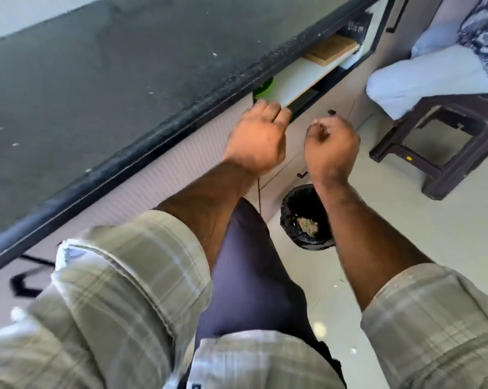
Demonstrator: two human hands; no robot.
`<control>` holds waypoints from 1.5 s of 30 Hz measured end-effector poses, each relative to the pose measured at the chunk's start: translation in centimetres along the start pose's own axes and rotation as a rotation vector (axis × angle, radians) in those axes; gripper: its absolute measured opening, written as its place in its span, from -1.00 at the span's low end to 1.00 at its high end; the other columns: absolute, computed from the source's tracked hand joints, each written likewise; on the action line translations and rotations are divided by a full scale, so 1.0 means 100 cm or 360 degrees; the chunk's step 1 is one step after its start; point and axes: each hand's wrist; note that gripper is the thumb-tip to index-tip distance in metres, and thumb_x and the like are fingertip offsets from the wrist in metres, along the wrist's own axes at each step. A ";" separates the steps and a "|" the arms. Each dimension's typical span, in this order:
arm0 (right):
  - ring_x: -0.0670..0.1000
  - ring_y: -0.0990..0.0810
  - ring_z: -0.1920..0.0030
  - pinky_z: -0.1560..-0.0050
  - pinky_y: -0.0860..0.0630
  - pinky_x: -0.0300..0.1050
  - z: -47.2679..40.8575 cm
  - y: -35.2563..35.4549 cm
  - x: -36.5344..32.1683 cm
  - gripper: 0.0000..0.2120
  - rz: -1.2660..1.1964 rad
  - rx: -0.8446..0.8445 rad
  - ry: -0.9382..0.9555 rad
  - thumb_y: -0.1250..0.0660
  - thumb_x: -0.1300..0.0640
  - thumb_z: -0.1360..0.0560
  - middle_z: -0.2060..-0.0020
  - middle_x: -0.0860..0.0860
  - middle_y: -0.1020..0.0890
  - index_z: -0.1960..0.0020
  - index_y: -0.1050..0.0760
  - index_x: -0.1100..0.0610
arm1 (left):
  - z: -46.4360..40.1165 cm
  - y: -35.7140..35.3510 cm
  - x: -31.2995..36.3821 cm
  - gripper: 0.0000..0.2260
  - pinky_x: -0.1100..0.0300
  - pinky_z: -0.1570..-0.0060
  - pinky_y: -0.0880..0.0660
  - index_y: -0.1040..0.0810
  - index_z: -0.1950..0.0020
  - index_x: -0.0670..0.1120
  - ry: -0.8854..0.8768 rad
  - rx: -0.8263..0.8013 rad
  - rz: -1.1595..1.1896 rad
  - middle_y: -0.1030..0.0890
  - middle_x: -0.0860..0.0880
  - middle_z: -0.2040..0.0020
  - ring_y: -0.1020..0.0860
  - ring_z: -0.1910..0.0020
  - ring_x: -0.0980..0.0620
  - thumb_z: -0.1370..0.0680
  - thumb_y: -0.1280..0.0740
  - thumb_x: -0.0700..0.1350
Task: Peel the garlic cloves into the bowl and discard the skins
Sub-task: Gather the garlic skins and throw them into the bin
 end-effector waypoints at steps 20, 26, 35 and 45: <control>0.14 0.15 -0.70 -0.64 0.15 0.28 0.054 -0.097 -0.327 0.11 0.0831 -0.1706 0.0848 0.30 -0.61 -0.45 -0.70 0.18 0.05 -0.70 0.04 0.18 | 0.230 0.263 -0.257 -0.63 -0.19 -0.15 -0.50 -0.56 -0.18 -0.15 0.1405 0.0281 -0.0687 -0.61 -0.25 -0.21 -0.49 -0.25 -0.33 -0.64 -0.15 0.09; 0.12 0.18 -0.70 -0.65 0.16 0.23 0.146 -0.136 -0.415 0.09 0.0630 -0.1924 0.1257 0.31 -0.58 -0.49 -0.70 0.16 0.08 -0.70 0.08 0.23 | 0.302 0.296 -0.309 -0.57 -0.19 -0.25 -0.45 -0.57 -0.20 -0.15 0.1796 0.0388 -0.0638 -0.60 -0.25 -0.24 -0.48 -0.26 -0.33 -0.69 -0.11 0.16; 0.14 -0.15 -0.66 -0.64 -0.09 0.14 0.112 -0.209 -0.445 -0.17 0.0016 -0.1806 0.1172 0.06 -0.41 -0.66 -0.64 0.16 -0.26 -0.63 -0.24 0.20 | 0.306 0.301 -0.342 -0.53 0.11 0.10 -0.41 -0.45 0.11 -0.13 0.1919 0.0790 0.0040 -0.51 0.04 0.21 -0.48 0.19 0.05 -0.75 -0.11 0.22; -0.20 0.04 -0.64 -0.65 0.08 -0.07 0.145 -0.219 -0.469 -0.27 -0.0132 -0.2606 0.1485 0.15 -0.39 -0.68 -0.68 -0.07 -0.09 -0.70 -0.09 0.00 | 0.293 0.294 -0.383 -0.39 0.27 -0.01 -0.55 -0.55 -0.06 -0.07 0.2044 0.1093 0.0730 -0.53 0.02 0.03 -0.50 0.06 0.14 -0.55 -0.14 0.48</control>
Point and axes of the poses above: each hand's wrist, its own z-axis away from the middle knuckle, its own y-axis out of the back of the hand, x = y × z
